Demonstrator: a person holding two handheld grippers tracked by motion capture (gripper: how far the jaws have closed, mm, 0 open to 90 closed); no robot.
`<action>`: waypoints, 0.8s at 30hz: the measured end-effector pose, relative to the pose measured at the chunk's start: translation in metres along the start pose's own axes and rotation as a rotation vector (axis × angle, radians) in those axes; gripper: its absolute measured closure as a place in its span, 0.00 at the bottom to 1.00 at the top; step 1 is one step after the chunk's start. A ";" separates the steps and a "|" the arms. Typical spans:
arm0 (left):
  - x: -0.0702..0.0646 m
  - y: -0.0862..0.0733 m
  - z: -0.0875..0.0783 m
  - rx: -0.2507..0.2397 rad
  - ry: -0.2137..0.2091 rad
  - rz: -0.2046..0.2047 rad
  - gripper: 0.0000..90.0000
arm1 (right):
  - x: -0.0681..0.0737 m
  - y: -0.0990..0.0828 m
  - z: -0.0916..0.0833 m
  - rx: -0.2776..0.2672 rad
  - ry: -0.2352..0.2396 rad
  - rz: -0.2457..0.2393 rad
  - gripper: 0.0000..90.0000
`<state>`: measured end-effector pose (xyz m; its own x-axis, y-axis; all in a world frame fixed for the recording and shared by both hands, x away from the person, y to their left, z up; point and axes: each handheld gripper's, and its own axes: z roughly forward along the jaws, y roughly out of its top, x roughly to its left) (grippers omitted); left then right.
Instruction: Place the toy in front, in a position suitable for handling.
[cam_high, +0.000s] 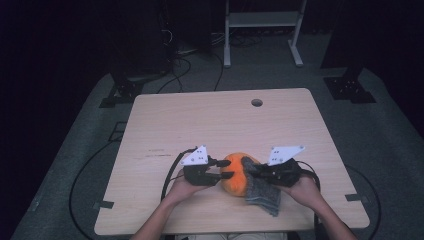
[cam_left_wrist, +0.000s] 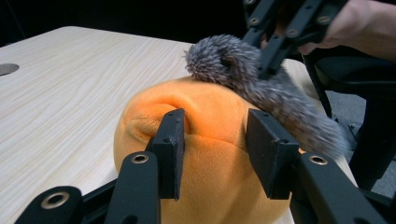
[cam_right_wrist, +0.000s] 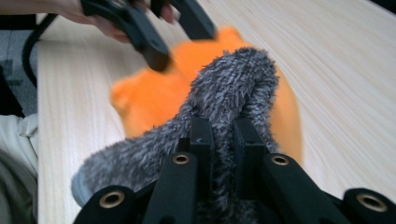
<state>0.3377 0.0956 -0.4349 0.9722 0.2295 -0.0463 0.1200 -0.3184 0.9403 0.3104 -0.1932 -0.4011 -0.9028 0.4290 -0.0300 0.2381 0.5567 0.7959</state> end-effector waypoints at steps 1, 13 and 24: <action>-0.001 0.000 0.000 0.000 -0.002 0.003 0.64 | -0.004 -0.002 -0.003 0.000 0.002 0.018 0.89; -0.001 0.000 -0.002 0.014 -0.007 0.008 0.64 | 0.005 -0.003 0.000 -0.027 0.045 -0.027 0.89; 0.000 -0.001 -0.003 0.028 0.015 0.018 0.64 | -0.004 -0.007 -0.001 -0.029 0.038 -0.017 0.89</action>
<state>0.3372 0.0990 -0.4347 0.9712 0.2371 -0.0246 0.1087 -0.3485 0.9310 0.3114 -0.1995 -0.4055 -0.9197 0.3920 -0.0206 0.2129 0.5422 0.8129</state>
